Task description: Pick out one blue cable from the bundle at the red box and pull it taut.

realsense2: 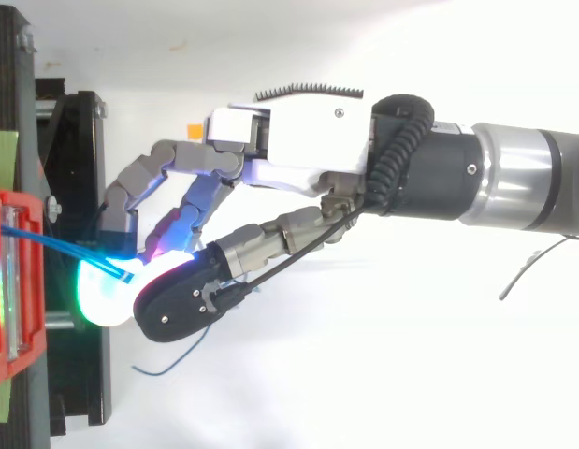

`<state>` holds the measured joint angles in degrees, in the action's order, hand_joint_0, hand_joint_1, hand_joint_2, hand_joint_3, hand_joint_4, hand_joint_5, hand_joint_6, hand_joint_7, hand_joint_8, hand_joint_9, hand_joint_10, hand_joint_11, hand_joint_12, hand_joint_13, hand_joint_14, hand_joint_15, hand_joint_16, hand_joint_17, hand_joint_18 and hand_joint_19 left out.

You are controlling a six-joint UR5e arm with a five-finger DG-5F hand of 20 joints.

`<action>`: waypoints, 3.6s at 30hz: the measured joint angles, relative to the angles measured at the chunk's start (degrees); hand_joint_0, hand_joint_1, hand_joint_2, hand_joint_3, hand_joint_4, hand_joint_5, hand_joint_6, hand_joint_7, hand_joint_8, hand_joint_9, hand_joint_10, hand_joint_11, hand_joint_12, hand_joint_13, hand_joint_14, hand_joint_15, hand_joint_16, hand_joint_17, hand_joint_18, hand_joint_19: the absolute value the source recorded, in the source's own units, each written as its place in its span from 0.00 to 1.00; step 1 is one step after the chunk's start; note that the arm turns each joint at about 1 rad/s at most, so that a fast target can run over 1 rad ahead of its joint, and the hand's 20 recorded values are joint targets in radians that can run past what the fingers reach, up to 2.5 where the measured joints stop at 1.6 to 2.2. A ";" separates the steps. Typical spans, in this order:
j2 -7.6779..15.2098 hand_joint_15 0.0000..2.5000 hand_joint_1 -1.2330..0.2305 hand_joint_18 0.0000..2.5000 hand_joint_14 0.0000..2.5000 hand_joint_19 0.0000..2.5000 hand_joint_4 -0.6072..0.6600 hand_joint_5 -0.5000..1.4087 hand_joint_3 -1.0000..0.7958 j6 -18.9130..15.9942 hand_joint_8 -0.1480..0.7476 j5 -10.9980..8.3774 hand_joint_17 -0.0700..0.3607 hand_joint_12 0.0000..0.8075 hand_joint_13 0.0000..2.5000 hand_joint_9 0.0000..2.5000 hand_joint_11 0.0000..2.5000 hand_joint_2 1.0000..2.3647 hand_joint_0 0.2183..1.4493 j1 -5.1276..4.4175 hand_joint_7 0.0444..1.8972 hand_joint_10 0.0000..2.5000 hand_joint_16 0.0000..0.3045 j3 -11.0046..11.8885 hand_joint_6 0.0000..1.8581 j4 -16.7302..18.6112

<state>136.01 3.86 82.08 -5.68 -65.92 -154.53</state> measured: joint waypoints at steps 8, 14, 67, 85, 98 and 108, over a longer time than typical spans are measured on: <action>-0.37 0.16 0.34 0.32 0.01 0.25 0.49 0.22 0.42 0.09 0.49 0.01 0.38 0.34 0.34 0.44 0.23 0.01 0.31 0.05 0.39 0.01 0.14 0.00 0.49 -1.35; -0.39 0.16 0.30 0.33 0.01 0.24 0.44 0.21 0.40 0.04 0.49 0.01 0.38 0.35 0.35 0.43 0.24 0.01 0.35 0.06 0.39 0.01 0.14 0.00 0.50 -1.97; -0.42 0.18 0.34 0.38 0.01 0.25 0.48 0.22 0.28 -0.03 0.49 0.36 0.40 0.38 0.38 0.47 0.25 0.00 0.27 0.35 0.34 0.01 0.15 1.57 0.50 -7.79; -0.46 0.19 0.39 0.38 0.01 0.26 0.44 0.23 0.38 0.01 0.50 0.36 0.40 0.38 0.39 0.50 0.25 0.01 0.31 0.50 0.41 0.01 0.15 2.77 0.48 -10.24; -0.47 0.19 0.29 0.37 0.01 0.26 0.48 0.22 0.33 0.01 0.49 0.47 0.39 0.38 0.38 0.47 0.25 0.01 0.34 0.58 0.39 0.01 0.15 2.84 0.49 -10.35; -0.55 0.19 0.56 0.36 0.01 0.27 0.47 0.22 0.28 0.09 0.49 1.53 0.41 0.39 0.39 0.48 0.24 0.00 0.29 0.75 0.39 0.01 0.15 3.24 0.47 -11.00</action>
<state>135.45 3.95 83.61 -4.93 -62.68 -165.53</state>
